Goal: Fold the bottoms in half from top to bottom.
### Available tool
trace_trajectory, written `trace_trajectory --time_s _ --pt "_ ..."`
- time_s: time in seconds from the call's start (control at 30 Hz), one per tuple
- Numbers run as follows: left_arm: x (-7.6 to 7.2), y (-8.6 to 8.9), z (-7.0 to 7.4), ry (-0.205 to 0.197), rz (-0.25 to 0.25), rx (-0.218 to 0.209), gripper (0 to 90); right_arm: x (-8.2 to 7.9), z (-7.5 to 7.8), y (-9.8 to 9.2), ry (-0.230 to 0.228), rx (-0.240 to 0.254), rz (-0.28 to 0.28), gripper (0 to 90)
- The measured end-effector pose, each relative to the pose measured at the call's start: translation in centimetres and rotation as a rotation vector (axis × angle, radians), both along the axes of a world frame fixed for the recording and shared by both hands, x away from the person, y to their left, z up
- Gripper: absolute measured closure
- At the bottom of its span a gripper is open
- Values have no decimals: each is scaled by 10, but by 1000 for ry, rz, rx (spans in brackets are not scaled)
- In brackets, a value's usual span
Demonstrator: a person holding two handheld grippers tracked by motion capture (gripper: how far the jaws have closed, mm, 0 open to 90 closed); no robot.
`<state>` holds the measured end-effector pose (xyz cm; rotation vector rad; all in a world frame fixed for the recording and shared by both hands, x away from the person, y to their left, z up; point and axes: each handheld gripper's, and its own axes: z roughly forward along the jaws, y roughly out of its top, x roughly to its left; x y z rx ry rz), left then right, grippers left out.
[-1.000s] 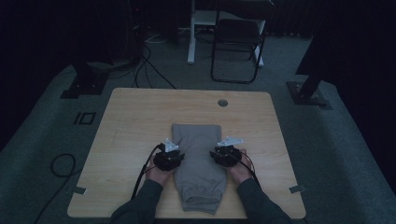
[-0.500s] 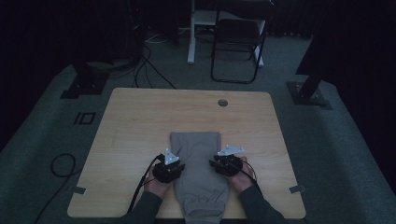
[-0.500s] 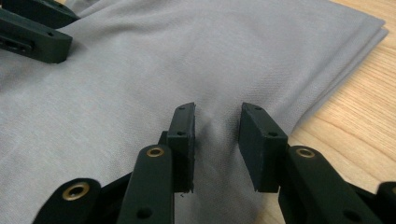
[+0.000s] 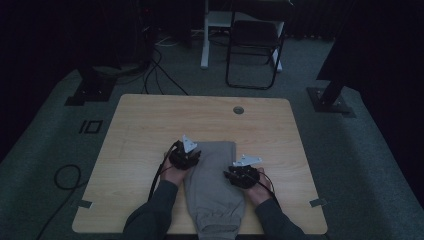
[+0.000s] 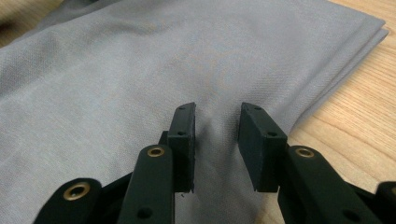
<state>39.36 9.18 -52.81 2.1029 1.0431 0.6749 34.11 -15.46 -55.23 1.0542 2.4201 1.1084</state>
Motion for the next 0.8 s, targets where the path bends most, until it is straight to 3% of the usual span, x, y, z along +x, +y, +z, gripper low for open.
trace_trajectory --time_s 0.03,0.13,0.23,0.37,0.53,0.6,0.67,0.8 --pt "17 3 -3 18 27 26 582 0 0 0 0 0 1 677" --pt "30 15 -8 52 65 21 647 1 0 -1 2 7 4 688" --pt "30 29 -10 61 80 12 788 1 1 -1 13 4 -10 706" --pt "26 52 -11 72 120 -23 799 1 1 1 13 -10 -18 720" --pt "23 71 -19 97 166 17 844 1 2 1 14 -10 -24 725" --pt "24 78 -19 115 187 -22 841 2 2 1 18 -6 -26 725" --pt "23 79 -16 108 181 -42 819 2 2 0 22 -1 -27 724" --pt "27 71 -3 81 134 -98 731 3 2 -1 34 11 -28 713"
